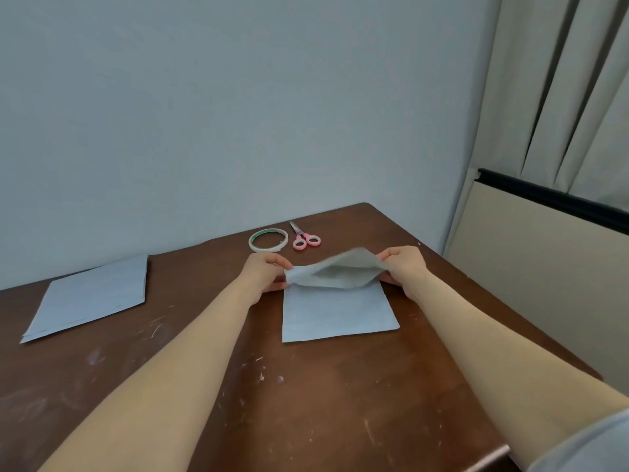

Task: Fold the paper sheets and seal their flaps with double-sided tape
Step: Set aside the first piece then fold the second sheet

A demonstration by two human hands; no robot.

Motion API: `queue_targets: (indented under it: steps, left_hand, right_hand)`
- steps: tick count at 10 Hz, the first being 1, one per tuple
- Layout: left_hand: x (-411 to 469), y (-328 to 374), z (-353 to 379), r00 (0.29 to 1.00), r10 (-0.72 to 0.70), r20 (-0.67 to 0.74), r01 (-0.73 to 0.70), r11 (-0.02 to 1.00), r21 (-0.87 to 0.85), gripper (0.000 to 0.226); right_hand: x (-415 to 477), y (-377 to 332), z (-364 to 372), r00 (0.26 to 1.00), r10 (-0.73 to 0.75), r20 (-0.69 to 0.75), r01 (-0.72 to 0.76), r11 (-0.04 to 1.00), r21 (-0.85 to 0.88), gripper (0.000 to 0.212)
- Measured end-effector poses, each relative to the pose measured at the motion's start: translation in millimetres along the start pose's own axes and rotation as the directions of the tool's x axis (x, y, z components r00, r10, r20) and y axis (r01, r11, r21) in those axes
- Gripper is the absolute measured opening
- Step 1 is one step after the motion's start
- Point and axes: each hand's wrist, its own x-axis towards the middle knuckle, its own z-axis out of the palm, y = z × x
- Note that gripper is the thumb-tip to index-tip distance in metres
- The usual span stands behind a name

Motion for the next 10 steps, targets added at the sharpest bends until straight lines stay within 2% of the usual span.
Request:
queue_targets:
  steps: [1, 2, 3, 4, 6, 7, 8, 9, 10]
  left_hand:
    - [-8, 2, 0, 0.997, -0.038, -0.063, 0.037, 0.999, -0.023, 0.028]
    - [-15, 6, 3, 0.990, -0.084, -0.110, 0.079, 0.996, -0.051, 0.015]
    - [-15, 4, 6, 0.990, -0.080, -0.115, 0.087, 0.995, 0.057, 0.035]
    - [-16, 4, 9, 0.992, -0.062, -0.106, 0.072, 0.993, 0.097, 0.049]
    - [1, 1, 9, 0.987, -0.056, -0.148, 0.065, 0.996, 0.060, 0.042]
    - [9, -4, 10, 0.981, -0.003, -0.196, 0.022, 0.995, 0.092, 0.039]
    - [15, -10, 10, 0.963, 0.014, -0.269, 0.025, 0.990, 0.140, 0.035]
    - [11, -7, 10, 0.977, -0.035, -0.212, 0.046, 0.998, 0.048, 0.038]
    - [-4, -4, 3, 0.994, -0.089, -0.064, 0.087, 0.995, -0.040, 0.054]
  right_hand:
    - [-7, 2, -4, 0.997, 0.019, -0.071, -0.018, 1.000, 0.023, 0.032]
    - [-16, 1, -5, 0.999, -0.005, -0.042, 0.003, 0.999, -0.040, 0.025]
    - [-21, -2, -3, 0.997, -0.079, 0.017, 0.081, 0.987, -0.142, 0.033]
    - [-21, -4, 0, 0.992, -0.103, 0.073, 0.115, 0.973, -0.199, 0.024]
    - [-9, -11, 10, 0.993, -0.068, 0.096, 0.091, 0.961, -0.259, 0.029]
    - [-4, -8, 15, 0.998, -0.054, 0.042, 0.063, 0.964, -0.260, 0.027]
    - [-4, -9, 17, 0.999, -0.021, 0.050, 0.033, 0.967, -0.253, 0.029]
    - [-11, -14, 9, 0.993, 0.011, 0.121, 0.009, 0.987, -0.163, 0.040]
    - [-17, -12, 0, 0.992, -0.008, 0.124, 0.020, 0.995, -0.097, 0.049]
